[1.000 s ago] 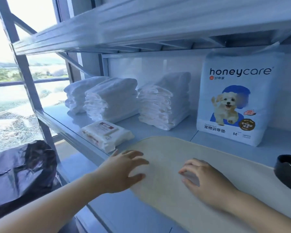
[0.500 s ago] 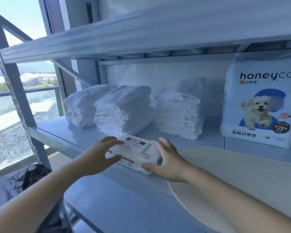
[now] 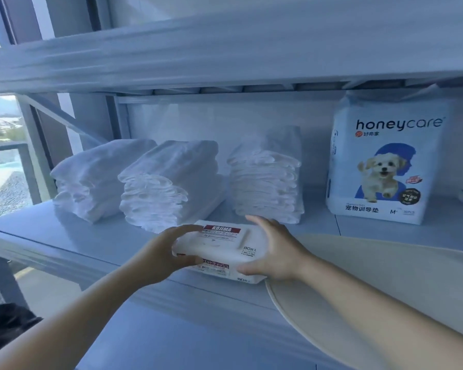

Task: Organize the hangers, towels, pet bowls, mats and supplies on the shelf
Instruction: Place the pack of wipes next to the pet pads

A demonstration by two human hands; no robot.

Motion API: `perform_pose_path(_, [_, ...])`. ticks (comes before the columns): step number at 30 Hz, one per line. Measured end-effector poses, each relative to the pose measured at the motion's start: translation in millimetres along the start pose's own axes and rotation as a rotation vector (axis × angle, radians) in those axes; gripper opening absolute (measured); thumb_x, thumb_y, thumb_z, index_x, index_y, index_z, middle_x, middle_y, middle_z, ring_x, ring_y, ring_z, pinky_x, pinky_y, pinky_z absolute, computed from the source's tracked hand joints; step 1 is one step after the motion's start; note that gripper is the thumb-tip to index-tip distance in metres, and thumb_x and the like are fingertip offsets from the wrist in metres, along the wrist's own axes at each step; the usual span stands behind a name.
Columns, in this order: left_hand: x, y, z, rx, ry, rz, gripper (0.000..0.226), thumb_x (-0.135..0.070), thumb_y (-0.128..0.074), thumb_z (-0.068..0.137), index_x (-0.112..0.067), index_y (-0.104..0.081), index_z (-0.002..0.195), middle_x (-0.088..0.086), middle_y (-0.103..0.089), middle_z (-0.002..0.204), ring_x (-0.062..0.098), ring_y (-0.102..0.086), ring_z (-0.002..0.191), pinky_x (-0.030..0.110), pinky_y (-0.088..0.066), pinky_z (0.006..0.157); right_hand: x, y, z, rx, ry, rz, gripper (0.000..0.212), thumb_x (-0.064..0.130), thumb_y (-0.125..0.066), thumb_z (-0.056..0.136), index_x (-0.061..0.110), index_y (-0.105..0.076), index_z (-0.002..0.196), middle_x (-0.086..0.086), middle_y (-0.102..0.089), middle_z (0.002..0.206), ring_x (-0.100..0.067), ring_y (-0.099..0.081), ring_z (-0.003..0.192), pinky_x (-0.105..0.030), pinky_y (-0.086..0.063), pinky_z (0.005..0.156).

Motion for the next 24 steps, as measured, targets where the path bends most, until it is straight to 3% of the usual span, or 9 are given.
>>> perform_pose_path(6, [-74.7, -41.6, 38.1, -0.018, -0.261, -0.017, 0.049, -0.040, -0.071, 0.077, -0.052, -0.046, 0.117, -0.020, -0.050, 0.118, 0.007, -0.050, 0.099, 0.020, -0.037, 0.079, -40.4, 68.1, -46.6, -0.163, -0.103, 0.002, 0.103, 0.051, -0.078, 0.045, 0.041, -0.031, 0.137, 0.014, -0.033, 0.137, -0.005, -0.029, 0.131, -0.024, -0.029, 0.105])
perform_pose_path(9, [-120.5, -84.3, 58.6, 0.077, -0.377, -0.057, 0.052, -0.040, -0.071, 0.078, -0.048, -0.046, 0.122, -0.017, -0.049, 0.125, 0.007, -0.050, 0.105, 0.019, -0.036, 0.084, -70.6, 101.5, -89.8, -0.269, -0.203, -0.023, 0.099, 0.043, -0.083, 0.050, 0.040, -0.033, 0.136, 0.016, -0.035, 0.133, -0.003, -0.031, 0.127, -0.023, -0.029, 0.103])
perform_pose_path(15, [-206.2, -177.4, 78.3, 0.296, -0.520, -0.155, 0.054, -0.031, -0.071, 0.081, -0.044, -0.044, 0.126, -0.016, -0.045, 0.128, 0.006, -0.046, 0.108, 0.017, -0.034, 0.089, -124.1, 140.7, -177.3, -0.471, -0.447, -0.072, 0.101, 0.047, -0.075, 0.043, 0.035, -0.037, 0.136, 0.011, -0.039, 0.128, -0.008, -0.038, 0.124, -0.023, -0.033, 0.097])
perform_pose_path(18, [-230.5, -209.2, 74.9, 0.374, -0.593, -0.112, 0.054, -0.033, -0.068, 0.083, -0.044, -0.042, 0.129, -0.016, -0.046, 0.130, 0.002, -0.043, 0.104, 0.014, -0.031, 0.085, -144.3, 148.5, -211.1, -0.494, -0.505, -0.061, 0.099, 0.051, -0.077, 0.041, 0.040, -0.039, 0.131, 0.012, -0.041, 0.130, -0.007, -0.039, 0.125, -0.029, -0.036, 0.104])
perform_pose_path(21, [-234.9, -223.1, 75.6, 0.387, -0.603, -0.108, 0.057, -0.035, -0.068, 0.082, -0.044, -0.040, 0.131, -0.014, -0.046, 0.133, 0.002, -0.045, 0.102, 0.013, -0.032, 0.086, -152.4, 150.1, -227.8, -0.465, -0.516, -0.034, 0.083, 0.058, -0.075, 0.042, 0.052, -0.040, 0.117, 0.018, -0.040, 0.130, -0.003, -0.039, 0.123, -0.031, -0.036, 0.106])
perform_pose_path(24, [-232.1, -224.4, 78.4, 0.380, -0.555, -0.095, 0.058, -0.038, -0.067, 0.082, -0.039, -0.039, 0.133, -0.012, -0.046, 0.129, 0.005, -0.045, 0.103, 0.016, -0.034, 0.086, -155.0, 153.5, -231.1, -0.332, -0.501, -0.101, 0.097, 0.051, -0.081, 0.049, 0.044, -0.032, 0.132, 0.019, -0.030, 0.134, 0.000, -0.027, 0.127, -0.023, -0.028, 0.108])
Point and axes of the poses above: each hand's wrist, its own z-axis towards the middle knuckle, its own y-axis out of the back of the hand, x = y × z, the point moved 1 cm from there along z, towards the middle knuckle
